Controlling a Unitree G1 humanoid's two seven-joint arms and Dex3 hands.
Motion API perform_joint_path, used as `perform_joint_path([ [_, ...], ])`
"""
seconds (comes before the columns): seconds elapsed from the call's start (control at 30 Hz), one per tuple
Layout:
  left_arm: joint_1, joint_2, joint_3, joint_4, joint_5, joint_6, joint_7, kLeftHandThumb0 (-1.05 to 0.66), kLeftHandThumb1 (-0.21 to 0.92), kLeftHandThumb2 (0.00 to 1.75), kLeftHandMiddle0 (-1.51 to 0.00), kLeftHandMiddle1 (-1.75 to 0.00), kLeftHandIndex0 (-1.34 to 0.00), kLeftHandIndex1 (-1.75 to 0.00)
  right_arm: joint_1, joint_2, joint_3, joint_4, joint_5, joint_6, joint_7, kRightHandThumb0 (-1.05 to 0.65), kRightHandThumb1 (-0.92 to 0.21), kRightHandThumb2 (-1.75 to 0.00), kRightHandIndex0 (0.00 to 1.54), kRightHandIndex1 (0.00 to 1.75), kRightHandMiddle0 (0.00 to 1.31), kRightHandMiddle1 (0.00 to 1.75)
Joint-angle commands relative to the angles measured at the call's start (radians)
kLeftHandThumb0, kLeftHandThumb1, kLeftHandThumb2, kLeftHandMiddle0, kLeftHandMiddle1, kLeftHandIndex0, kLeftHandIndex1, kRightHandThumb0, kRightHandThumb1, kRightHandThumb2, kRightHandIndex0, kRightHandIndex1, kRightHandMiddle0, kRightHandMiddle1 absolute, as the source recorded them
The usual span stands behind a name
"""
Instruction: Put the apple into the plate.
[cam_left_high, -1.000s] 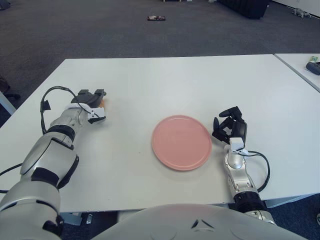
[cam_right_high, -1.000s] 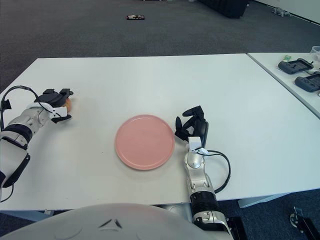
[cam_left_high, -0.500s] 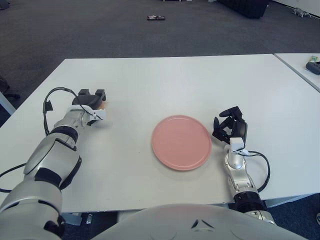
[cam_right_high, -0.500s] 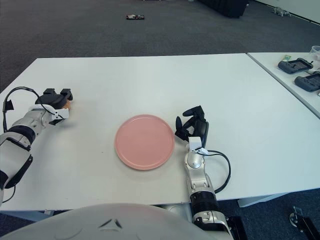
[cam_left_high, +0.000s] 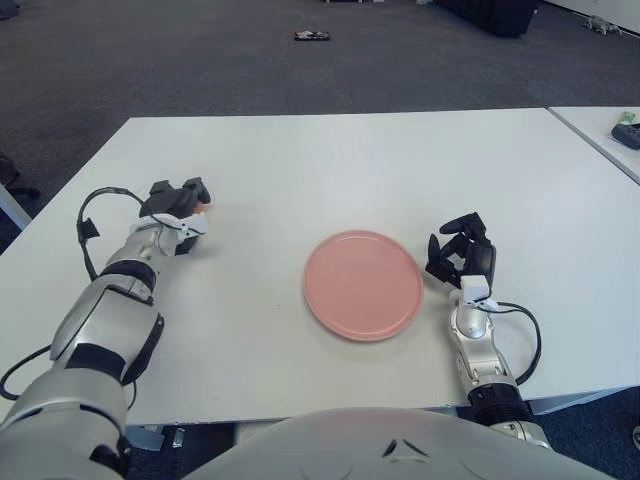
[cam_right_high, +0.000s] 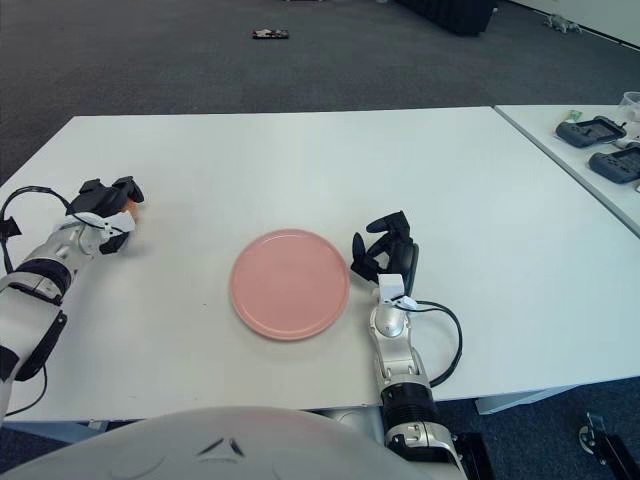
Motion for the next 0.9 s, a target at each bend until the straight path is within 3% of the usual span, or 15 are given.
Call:
perform_joint_path([
  [0.0,0.061,-0.030,0.049,0.032,-0.051,0.009,-0.093,0.00,-0.10,1.75,-0.97,-1.62,-0.69,-1.75,0.042,-0.003,-0.007,0.035,0.001,0.001,0.003,-0.43,-0.49,-1.11,0.84,1.73,0.48,1.75],
  [0.3,0.061,-0.061,0.199,0.023,-0.202,0.039,-0.197,0.00,-0.10,1.75,-0.97,-1.61,-0.70,-1.75,0.039,-0.003,-0.013,0.043,0.004,0.005,0.005,-0.43,-0.49,-1.11,0.81,1.74,0.48,1.75],
  [0.67,0.045,-0.134,0.470,0.006,-0.478,0.111,-0.303,0.00,-0.11,1.75,-0.98,-1.59,-0.70,-1.75,0.032,-0.009,-0.012,0.056,-0.008,-0.017,-0.005,-0.43,-0.49,-1.11,0.83,1.75,0.48,1.75],
  [0.87,0.030,-0.162,0.552,-0.004,-0.564,0.103,-0.354,0.00,-0.11,1.74,-0.99,-1.57,-0.70,-1.75,0.029,-0.011,-0.011,0.060,-0.012,-0.022,-0.009,-0.42,-0.49,-1.11,0.83,1.75,0.47,1.75],
])
